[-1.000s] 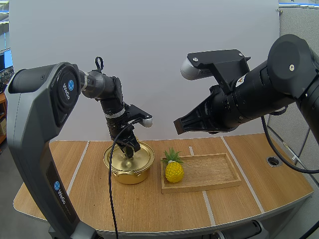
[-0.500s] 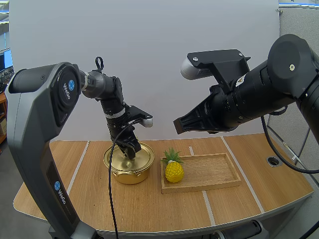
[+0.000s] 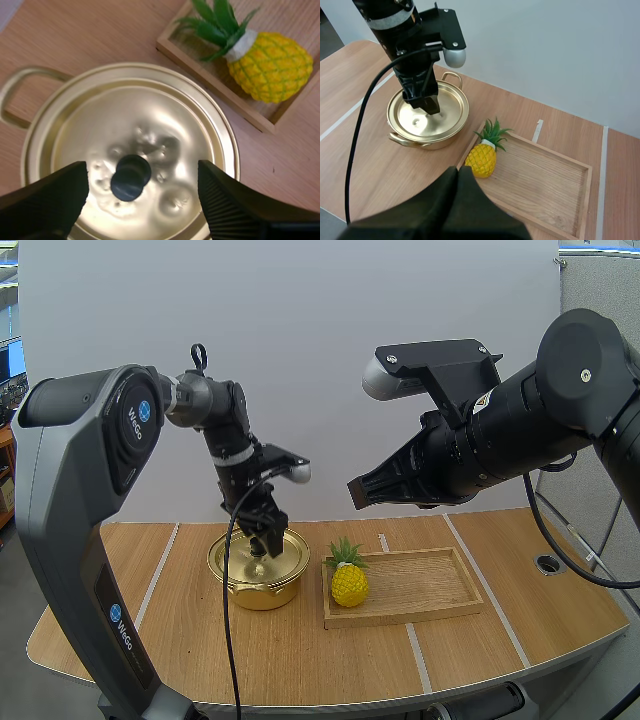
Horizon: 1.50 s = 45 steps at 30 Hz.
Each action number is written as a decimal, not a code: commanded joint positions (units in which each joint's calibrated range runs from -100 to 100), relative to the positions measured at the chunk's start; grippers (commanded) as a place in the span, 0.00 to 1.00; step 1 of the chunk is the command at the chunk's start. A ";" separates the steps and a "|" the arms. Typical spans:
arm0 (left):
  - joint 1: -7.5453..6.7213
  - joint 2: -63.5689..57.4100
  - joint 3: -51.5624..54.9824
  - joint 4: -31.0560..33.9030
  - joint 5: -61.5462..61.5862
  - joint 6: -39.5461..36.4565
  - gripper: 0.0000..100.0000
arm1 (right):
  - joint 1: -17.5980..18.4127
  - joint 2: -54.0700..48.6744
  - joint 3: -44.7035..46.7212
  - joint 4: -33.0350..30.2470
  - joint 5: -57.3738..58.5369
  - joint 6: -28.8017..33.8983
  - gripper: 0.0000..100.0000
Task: Open the pot, put the grape inside, and close it
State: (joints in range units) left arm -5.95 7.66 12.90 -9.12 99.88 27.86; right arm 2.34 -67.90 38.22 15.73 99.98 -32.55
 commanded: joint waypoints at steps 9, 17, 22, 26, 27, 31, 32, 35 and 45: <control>-0.11 -14.07 -5.76 3.45 0.12 -3.01 1.00 | -0.17 -0.64 0.22 0.23 0.02 0.13 0.00; -0.11 -28.71 -5.76 3.87 0.12 -5.48 1.00 | -0.17 -0.64 0.22 0.23 0.02 0.13 0.00; -0.11 -38.67 -5.76 3.87 0.12 -6.99 1.00 | -0.17 -0.64 0.22 0.23 0.02 0.13 0.00; -0.11 -45.22 -5.76 4.37 0.12 -8.34 1.00 | -0.17 -0.64 0.22 0.23 0.02 0.13 0.00; -0.11 -45.88 -5.76 4.53 0.12 -8.69 1.00 | -0.17 -0.64 0.22 0.23 0.02 0.13 0.00; -0.11 -50.95 -5.76 6.80 0.12 -10.97 1.00 | -0.17 -0.64 0.22 0.23 0.02 0.13 0.00; -0.11 -52.05 -5.76 7.26 0.12 -11.43 1.00 | -0.17 -0.64 0.22 0.23 0.02 0.13 0.00; -0.11 -56.13 -5.76 8.19 0.12 -12.49 0.93 | -0.17 -0.64 0.22 0.23 0.02 0.13 0.00; -0.11 -66.26 -5.76 8.08 0.12 -12.80 0.00 | -0.17 -0.64 0.22 0.23 0.02 0.13 0.00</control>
State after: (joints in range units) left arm -5.95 -52.38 7.40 -1.19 100.00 15.82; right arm 2.34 -67.90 38.22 15.73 99.98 -32.55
